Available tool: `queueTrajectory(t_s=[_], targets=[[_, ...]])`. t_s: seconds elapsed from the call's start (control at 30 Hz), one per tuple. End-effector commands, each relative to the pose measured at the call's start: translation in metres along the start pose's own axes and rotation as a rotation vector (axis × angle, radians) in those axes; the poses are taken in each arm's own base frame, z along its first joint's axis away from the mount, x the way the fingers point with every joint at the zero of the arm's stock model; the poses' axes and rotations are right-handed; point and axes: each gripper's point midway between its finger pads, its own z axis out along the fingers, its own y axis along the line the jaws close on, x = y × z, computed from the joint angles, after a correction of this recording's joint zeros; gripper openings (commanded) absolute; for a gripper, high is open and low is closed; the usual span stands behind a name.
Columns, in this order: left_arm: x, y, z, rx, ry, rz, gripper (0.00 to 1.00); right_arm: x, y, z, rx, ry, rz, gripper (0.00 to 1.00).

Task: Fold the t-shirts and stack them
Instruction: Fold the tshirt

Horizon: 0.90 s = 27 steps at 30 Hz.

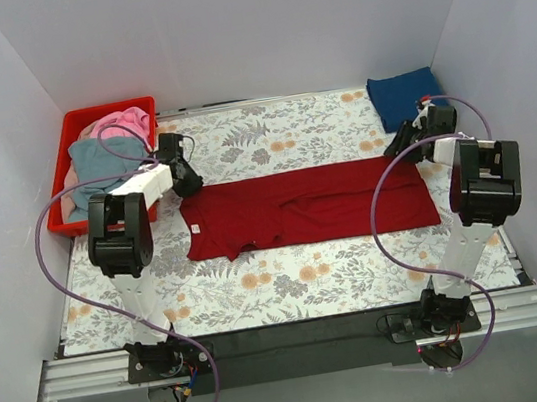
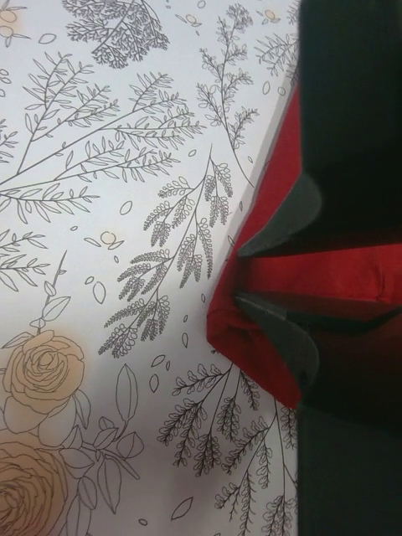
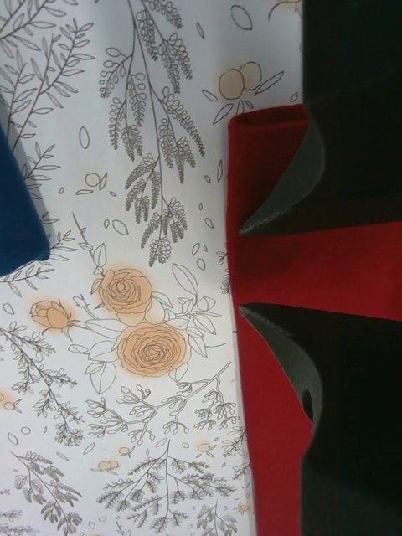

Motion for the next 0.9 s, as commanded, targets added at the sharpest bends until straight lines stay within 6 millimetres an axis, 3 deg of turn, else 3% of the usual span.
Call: queueTrajectory(t_s=[0.0,0.07,0.1,0.17,0.2,0.23,0.27,0.33,0.37,0.43,0.57,0.6,0.67,0.77,0.87], targets=[[-0.021,-0.003,-0.027,0.008,-0.046,0.029,0.25,-0.019,0.032,-0.017,-0.051,-0.037,-0.041,0.45],[-0.022,-0.003,-0.043,0.005,-0.083,0.037,0.29,-0.010,0.054,-0.027,-0.088,-0.028,-0.044,0.45],[-0.020,-0.003,-0.050,0.009,-0.091,0.036,0.32,-0.011,0.077,-0.038,-0.122,-0.048,-0.073,0.45],[-0.015,0.000,-0.074,0.025,-0.118,0.033,0.40,0.010,0.094,-0.048,-0.145,-0.023,-0.062,0.46],[-0.011,0.000,-0.082,0.034,-0.120,0.035,0.42,0.016,0.116,-0.058,-0.184,-0.025,-0.090,0.46],[-0.015,-0.003,-0.103,0.066,-0.157,0.031,0.47,0.023,0.123,-0.062,-0.199,-0.017,-0.085,0.46],[0.004,0.006,-0.105,0.055,-0.132,0.040,0.51,0.046,0.147,-0.069,-0.246,0.020,-0.094,0.46],[0.010,0.006,-0.136,0.110,-0.167,0.032,0.62,0.066,0.168,-0.076,-0.303,0.051,-0.100,0.46],[0.027,0.013,-0.140,0.115,-0.149,0.038,0.69,0.082,0.190,-0.082,-0.351,0.080,-0.106,0.46],[0.040,0.024,-0.153,0.128,-0.147,0.004,0.79,0.105,0.205,-0.088,-0.393,0.120,-0.105,0.46],[0.061,0.046,-0.198,0.212,-0.209,-0.082,0.81,0.162,0.255,-0.102,-0.501,0.222,-0.104,0.47],[0.074,0.055,-0.197,0.208,-0.192,-0.086,0.81,0.172,0.261,-0.103,-0.506,0.248,-0.091,0.47],[0.088,0.055,-0.202,0.269,-0.174,-0.066,0.80,0.196,0.275,-0.105,-0.525,0.295,-0.111,0.47],[0.103,0.054,-0.206,0.326,-0.143,-0.078,0.76,0.219,0.287,-0.106,-0.536,0.356,-0.108,0.47],[0.127,0.050,-0.196,0.345,-0.020,-0.105,0.75,0.234,0.292,-0.104,-0.528,0.395,-0.102,0.47]])
